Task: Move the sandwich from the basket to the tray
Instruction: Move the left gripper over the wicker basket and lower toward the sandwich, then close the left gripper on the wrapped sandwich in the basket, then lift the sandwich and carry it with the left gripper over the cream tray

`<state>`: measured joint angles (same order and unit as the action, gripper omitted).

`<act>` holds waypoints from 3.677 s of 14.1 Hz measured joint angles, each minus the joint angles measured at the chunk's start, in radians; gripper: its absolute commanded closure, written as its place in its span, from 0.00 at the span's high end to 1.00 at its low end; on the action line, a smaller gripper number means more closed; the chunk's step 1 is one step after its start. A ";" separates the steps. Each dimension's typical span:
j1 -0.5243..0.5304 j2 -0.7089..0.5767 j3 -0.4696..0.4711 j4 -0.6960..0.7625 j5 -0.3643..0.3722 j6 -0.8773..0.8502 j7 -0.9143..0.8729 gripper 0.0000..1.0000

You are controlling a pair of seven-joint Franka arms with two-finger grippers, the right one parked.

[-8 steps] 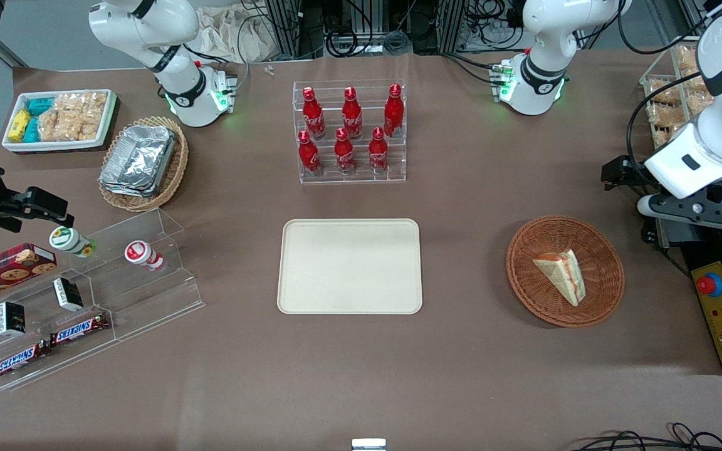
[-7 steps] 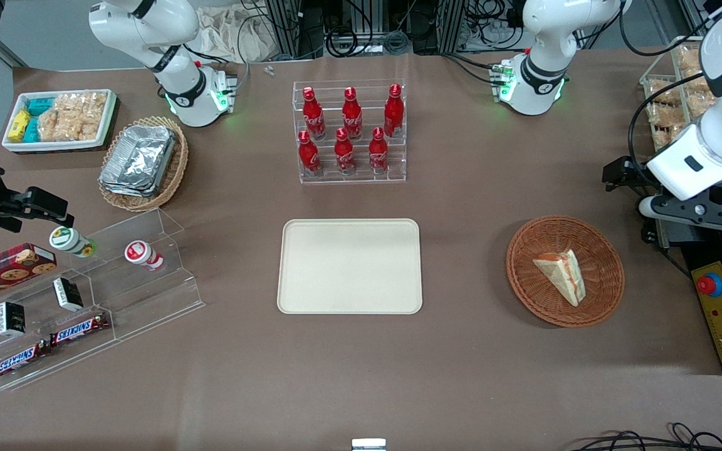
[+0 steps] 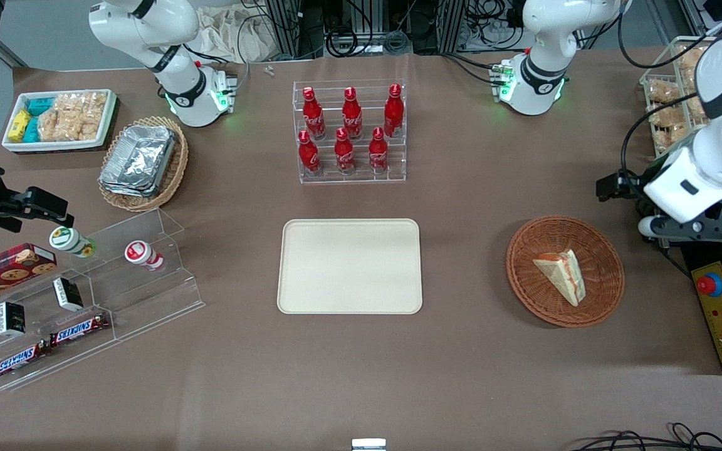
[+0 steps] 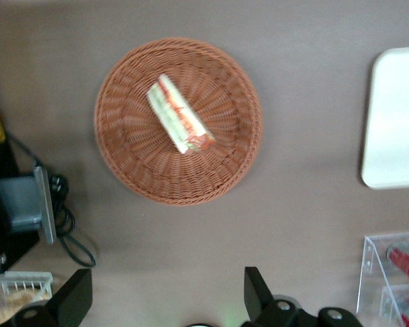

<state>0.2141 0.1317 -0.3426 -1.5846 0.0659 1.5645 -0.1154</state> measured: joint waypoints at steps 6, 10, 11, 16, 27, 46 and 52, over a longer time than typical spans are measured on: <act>-0.015 0.060 -0.003 -0.180 0.061 0.311 -0.294 1.00; -0.013 0.113 0.002 -0.288 0.079 0.482 -0.548 1.00; -0.013 0.137 0.002 -0.292 0.102 0.496 -0.600 1.00; -0.014 0.253 0.003 -0.293 0.200 0.574 -0.771 1.00; -0.013 0.318 0.027 -0.326 0.266 0.666 -0.799 0.97; -0.017 0.229 -0.107 -0.066 0.281 0.184 -0.854 0.00; -0.022 0.199 -0.192 0.144 0.068 -0.065 -0.635 0.00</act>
<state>0.1918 0.3309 -0.5343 -1.4408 0.1337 1.4990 -0.7501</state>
